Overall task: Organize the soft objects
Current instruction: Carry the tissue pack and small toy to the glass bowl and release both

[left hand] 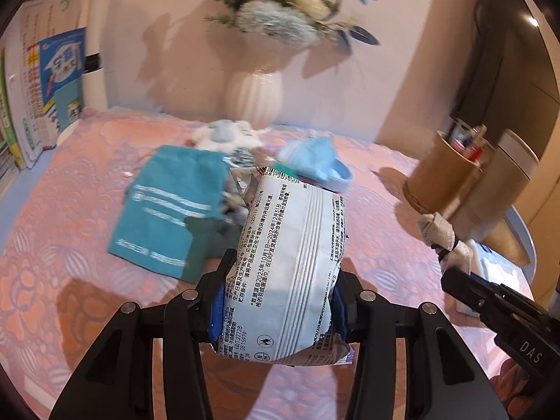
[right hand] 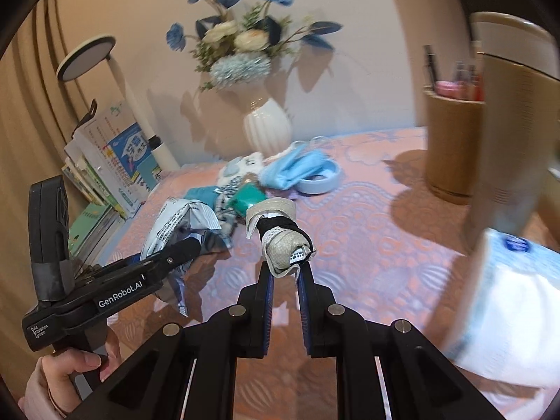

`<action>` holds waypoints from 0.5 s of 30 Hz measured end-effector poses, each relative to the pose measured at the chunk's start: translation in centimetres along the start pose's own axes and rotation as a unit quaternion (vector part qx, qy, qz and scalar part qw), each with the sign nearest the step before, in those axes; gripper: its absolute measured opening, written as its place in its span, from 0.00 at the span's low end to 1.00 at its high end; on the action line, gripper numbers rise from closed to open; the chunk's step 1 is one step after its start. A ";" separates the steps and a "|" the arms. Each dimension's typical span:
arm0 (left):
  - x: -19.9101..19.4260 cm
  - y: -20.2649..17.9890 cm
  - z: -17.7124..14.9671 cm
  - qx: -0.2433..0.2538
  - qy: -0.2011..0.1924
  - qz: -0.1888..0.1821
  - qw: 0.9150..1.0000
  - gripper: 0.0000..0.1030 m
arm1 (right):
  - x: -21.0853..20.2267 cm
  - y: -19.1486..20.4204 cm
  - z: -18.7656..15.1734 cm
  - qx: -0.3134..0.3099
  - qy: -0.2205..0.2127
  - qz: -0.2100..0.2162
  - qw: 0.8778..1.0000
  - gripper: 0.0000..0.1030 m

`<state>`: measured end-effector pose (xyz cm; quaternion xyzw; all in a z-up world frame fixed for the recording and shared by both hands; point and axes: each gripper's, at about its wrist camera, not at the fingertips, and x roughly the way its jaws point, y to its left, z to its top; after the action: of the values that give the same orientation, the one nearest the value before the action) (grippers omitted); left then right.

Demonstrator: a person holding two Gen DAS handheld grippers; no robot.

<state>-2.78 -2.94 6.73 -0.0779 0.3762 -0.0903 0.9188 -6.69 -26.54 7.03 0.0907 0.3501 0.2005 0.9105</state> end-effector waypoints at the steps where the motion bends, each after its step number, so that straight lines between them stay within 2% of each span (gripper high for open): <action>1: -0.1 -0.6 -0.1 0.003 0.001 -0.005 1.000 0.43 | -0.7 -0.5 -0.1 0.007 -0.004 0.002 1.000 0.13; 3: -0.3 -1.9 -0.2 0.008 0.003 -0.017 1.000 0.43 | -2.1 -1.6 -0.4 0.022 -0.013 0.012 1.000 0.13; 7: -0.7 -4.7 -0.4 0.022 0.009 -0.040 0.999 0.43 | -4.7 -3.6 -0.6 0.035 -0.024 0.000 0.999 0.13; 11: -1.0 -8.2 -0.5 0.057 0.011 -0.062 0.996 0.43 | -8.0 -6.1 -0.5 0.058 -0.042 0.001 0.997 0.13; 15: -1.1 -12.1 -0.5 0.093 0.013 -0.094 0.991 0.43 | -11.3 -8.8 -0.2 0.073 -0.060 -0.024 0.995 0.13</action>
<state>-5.26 -14.50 9.68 -0.0260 0.3695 -0.2121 0.9043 -11.81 -39.34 10.94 0.1600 0.3104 0.1468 0.9255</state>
